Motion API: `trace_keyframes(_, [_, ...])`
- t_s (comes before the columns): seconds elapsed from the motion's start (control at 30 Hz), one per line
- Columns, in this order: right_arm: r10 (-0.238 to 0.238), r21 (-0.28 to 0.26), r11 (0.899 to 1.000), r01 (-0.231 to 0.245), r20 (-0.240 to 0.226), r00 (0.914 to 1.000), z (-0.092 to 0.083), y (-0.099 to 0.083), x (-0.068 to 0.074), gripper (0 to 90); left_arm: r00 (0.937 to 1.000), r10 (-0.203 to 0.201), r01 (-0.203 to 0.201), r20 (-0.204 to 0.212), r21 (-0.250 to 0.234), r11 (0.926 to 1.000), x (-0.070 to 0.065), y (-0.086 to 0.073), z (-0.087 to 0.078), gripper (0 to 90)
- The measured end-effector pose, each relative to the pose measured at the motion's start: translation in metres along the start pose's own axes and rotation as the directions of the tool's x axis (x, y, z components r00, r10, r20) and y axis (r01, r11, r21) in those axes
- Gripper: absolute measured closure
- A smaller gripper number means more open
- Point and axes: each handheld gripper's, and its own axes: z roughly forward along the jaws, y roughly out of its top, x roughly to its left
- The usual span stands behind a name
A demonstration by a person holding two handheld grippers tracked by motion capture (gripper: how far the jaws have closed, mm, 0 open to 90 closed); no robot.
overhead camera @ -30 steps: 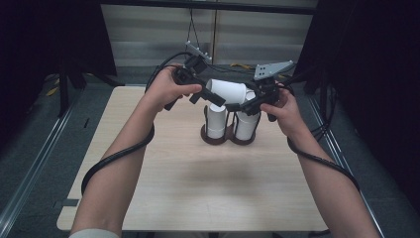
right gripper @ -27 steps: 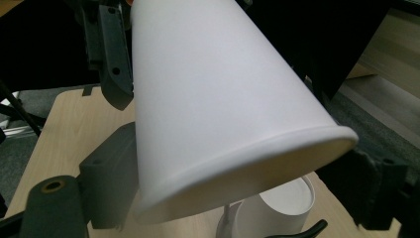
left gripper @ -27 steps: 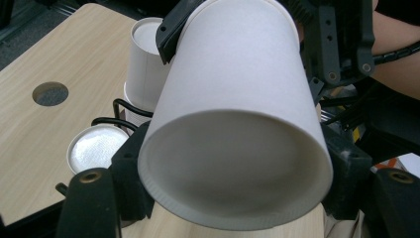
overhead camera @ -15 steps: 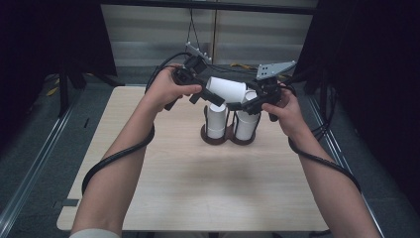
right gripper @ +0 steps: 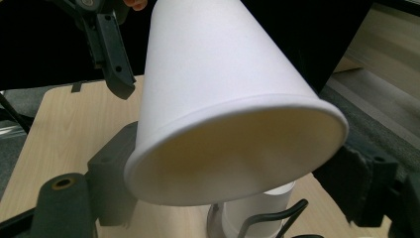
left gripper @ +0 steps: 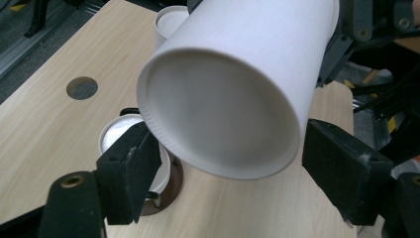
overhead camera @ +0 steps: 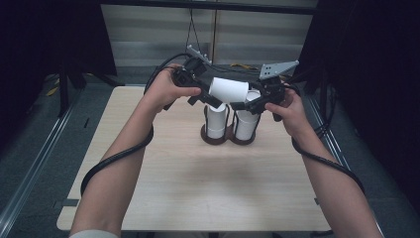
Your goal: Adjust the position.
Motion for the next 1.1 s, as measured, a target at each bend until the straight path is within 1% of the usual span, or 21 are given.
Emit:
trace_keyframes(0.1, [0.0, 0.013, 1.0, 0.0, -0.004, 1.0, -0.002, 0.0, 0.0, 19.2, 1.0, 0.0, 0.0, -0.009, -0.004, 1.0, -0.001, -0.001, 0.0, 22.4])
trace_keyframes(0.2, [-0.002, 0.023, 1.0, 0.002, 0.002, 1.0, -0.004, -0.001, 0.0, 19.2, 0.9998, 0.012, -0.012, -0.017, 0.009, 0.9999, -0.001, -0.002, 0.0, 22.3])
trace_keyframes(0.3, [0.003, 0.028, 1.0, -0.003, 0.001, 1.0, -0.005, -0.001, 0.0, 19.2, 0.9988, 0.034, -0.033, -0.036, 0.032, 0.9989, -0.002, -0.002, 0.001, 22.0])
trace_keyframes(0.4, [-0.001, 0.04, 0.999, 0.001, 0.0, 1.0, -0.005, -0.002, 0.0, 19.2, 0.998, 0.044, -0.042, -0.046, 0.047, 0.998, -0.003, -0.003, 0.002, 21.5])
trace_keyframes(0.43, [0.0, 0.048, 0.999, 0.001, -0.004, 1.0, -0.005, -0.002, 0.001, 19.2, 0.9976, 0.048, -0.046, -0.049, 0.046, 0.9979, -0.004, -0.003, 0.003, 21.5])
trace_keyframes(0.53, [-0.006, 0.072, 0.997, 0.006, -0.001, 1.0, -0.005, -0.002, 0.001, 19.2, 0.9962, 0.064, -0.059, -0.06, 0.068, 0.9959, -0.005, -0.005, 0.005, 21.4])
trace_keyframes(0.63, [-0.001, 0.096, 0.995, 0.001, -0.002, 1.0, -0.005, -0.001, 0.001, 19.3, 0.9958, 0.073, -0.069, -0.055, 0.067, 0.9954, -0.005, -0.007, 0.007, 21.3])
trace_keyframes(0.8, [0.002, 0.111, 0.994, -0.002, -0.001, 1.0, -0.006, 0.0, 0.001, 19.4, 0.9956, 0.072, -0.067, -0.06, 0.081, 0.9945, -0.005, -0.009, 0.009, 21.2])
trace_keyframes(0.83, [0.005, 0.117, 0.993, -0.004, -0.005, 1.0, -0.006, 0.0, 0.001, 19.4, 0.995, 0.081, -0.076, -0.059, 0.085, 0.9935, -0.004, -0.01, 0.009, 21.2])
trace_keyframes(1.0, [0.001, 0.152, 0.988, 0.001, -0.009, 1.0, -0.004, 0.0, 0.001, 19.6, 0.9954, 0.074, -0.068, -0.061, 0.092, 0.9934, -0.003, -0.014, 0.011, 21.1])
trace_keyframes(1.1, [0.002, 0.166, 0.986, 0.0, -0.011, 0.9999, -0.003, -0.001, 0.001, 19.6, 0.9952, 0.077, -0.071, -0.059, 0.098, 0.9926, -0.003, -0.015, 0.012, 21.1])
